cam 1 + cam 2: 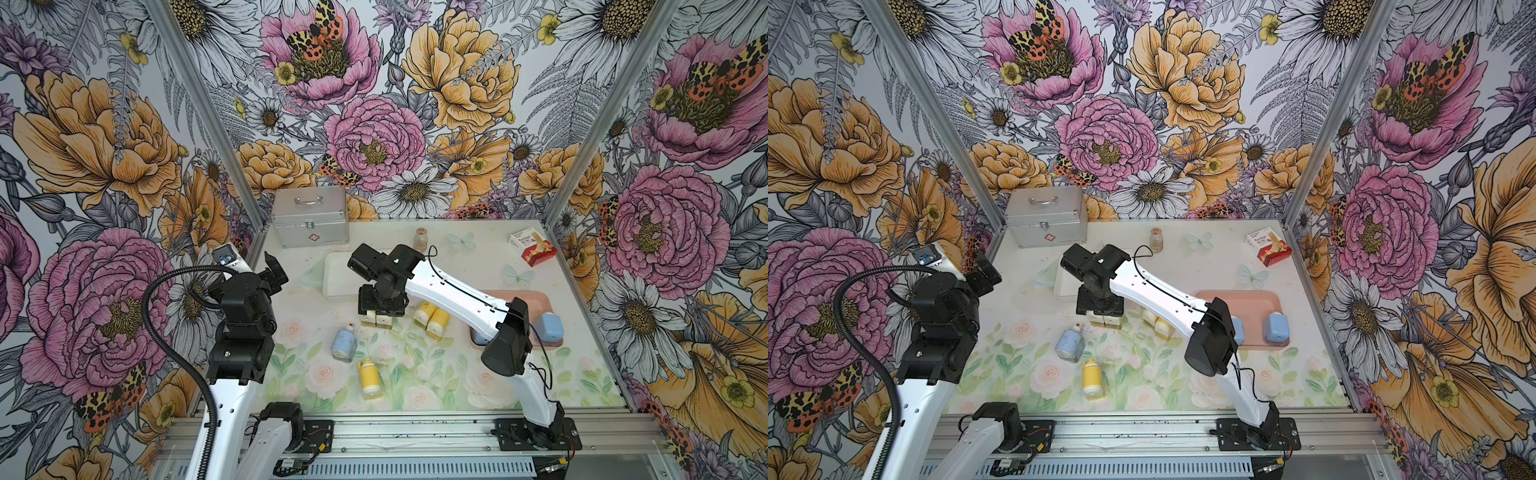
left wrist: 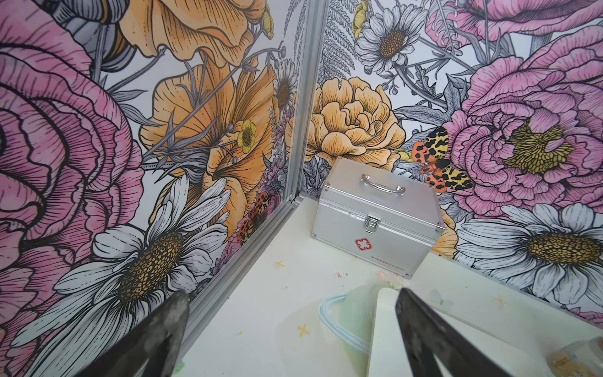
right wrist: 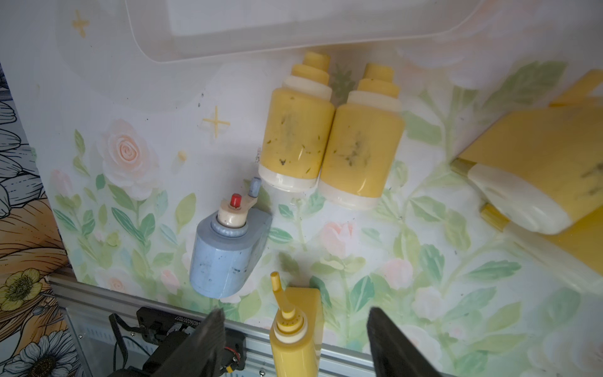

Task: Place the pencil sharpeners by color into the storage box
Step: Pick up the pencil sharpener from the center of the board.

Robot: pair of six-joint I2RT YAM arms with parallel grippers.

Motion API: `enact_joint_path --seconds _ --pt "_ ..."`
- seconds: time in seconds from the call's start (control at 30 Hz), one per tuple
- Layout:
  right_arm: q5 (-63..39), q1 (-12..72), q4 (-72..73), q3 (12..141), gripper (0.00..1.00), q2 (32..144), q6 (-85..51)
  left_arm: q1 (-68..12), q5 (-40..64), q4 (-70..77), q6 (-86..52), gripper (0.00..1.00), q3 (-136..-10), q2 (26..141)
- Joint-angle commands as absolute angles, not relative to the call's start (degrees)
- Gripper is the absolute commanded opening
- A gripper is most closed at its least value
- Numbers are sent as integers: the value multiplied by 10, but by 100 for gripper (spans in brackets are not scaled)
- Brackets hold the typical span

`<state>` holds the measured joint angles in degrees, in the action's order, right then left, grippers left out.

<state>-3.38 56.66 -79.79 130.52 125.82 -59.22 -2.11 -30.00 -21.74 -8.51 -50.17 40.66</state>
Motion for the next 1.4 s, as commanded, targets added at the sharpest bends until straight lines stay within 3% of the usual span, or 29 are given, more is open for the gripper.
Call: enact_joint_path --seconds 0.0,0.47,0.93,1.37 --pt "-42 586 -774 1334 71 1280 -638 -15 -319 -222 -75 99 -494 395" --pt "-74 637 -754 1388 75 1371 -695 -16 -323 -221 -82 99 -492 385" --pt "-88 631 -741 1428 75 1422 -695 -18 -328 -218 -77 99 -485 376" --pt "-109 625 -738 1433 70 1456 -688 -22 -329 -213 -71 99 -480 365"
